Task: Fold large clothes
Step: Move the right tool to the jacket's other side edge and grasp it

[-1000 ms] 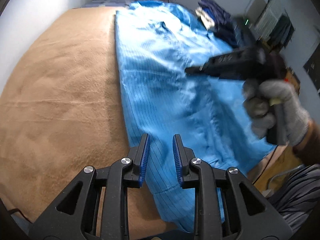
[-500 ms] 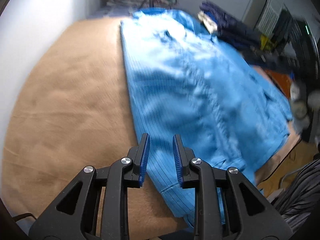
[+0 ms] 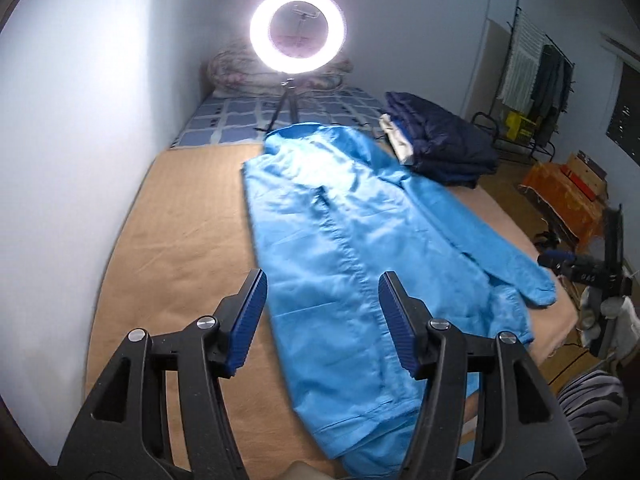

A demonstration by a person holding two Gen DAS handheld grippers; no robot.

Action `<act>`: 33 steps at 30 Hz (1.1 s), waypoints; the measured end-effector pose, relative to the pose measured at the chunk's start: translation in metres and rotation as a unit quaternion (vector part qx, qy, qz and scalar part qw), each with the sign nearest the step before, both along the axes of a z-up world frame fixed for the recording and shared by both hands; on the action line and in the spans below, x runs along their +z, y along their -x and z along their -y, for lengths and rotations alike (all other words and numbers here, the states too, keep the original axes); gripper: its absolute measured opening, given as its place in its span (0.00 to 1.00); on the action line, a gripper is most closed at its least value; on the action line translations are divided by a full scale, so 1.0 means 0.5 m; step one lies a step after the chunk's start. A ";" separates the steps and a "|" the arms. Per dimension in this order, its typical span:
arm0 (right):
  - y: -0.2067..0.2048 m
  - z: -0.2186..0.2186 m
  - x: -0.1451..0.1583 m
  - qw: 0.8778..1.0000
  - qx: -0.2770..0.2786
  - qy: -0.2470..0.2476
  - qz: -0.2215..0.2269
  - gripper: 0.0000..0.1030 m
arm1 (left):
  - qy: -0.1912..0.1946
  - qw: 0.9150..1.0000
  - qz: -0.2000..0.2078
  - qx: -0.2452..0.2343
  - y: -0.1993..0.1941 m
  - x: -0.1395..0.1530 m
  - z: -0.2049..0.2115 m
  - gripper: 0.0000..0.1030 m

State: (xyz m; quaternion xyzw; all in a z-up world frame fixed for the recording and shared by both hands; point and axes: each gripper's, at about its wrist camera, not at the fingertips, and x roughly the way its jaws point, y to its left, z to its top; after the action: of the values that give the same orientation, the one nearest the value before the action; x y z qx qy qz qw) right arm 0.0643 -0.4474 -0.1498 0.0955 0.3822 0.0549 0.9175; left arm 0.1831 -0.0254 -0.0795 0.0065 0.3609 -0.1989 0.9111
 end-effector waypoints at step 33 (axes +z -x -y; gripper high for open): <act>-0.002 0.394 -0.242 0.960 -0.176 -0.199 -0.093 0.10 | -0.012 0.985 -0.133 -0.104 -0.012 -0.179 0.253 0.58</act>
State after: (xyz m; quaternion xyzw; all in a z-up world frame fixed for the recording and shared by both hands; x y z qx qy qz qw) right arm 0.0652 -0.6444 -0.2711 0.3464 0.4242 -0.0412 0.8357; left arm 0.1892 -0.1517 -0.1692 0.0288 0.4790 -0.2874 0.8289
